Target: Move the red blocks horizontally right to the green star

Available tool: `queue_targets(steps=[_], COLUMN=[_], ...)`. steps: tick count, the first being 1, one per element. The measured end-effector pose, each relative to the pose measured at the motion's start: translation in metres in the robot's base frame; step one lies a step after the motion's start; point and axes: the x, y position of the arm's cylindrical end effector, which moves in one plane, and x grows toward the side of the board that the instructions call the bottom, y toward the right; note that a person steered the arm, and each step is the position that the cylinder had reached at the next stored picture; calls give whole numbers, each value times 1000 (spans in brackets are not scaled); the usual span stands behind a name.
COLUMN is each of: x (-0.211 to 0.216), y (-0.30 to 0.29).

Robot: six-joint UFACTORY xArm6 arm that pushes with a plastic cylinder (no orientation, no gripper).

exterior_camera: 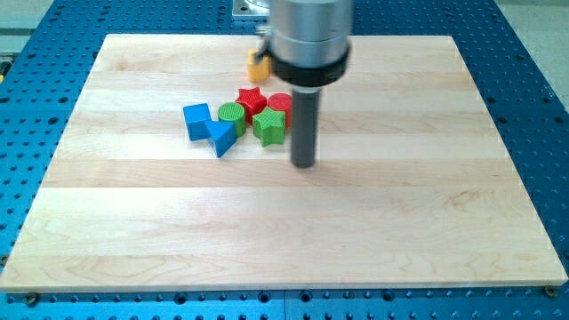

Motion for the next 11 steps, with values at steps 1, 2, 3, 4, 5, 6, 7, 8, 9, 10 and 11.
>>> queue_targets(steps=[1, 2, 3, 4, 5, 6, 7, 8, 9, 10, 11], x=[-15, -15, 2, -2, -10, -44, -104, -123, -87, -61, -53], y=[-39, -78, -99, -151, -192, -258, -200, -140, -75, 2, 7])
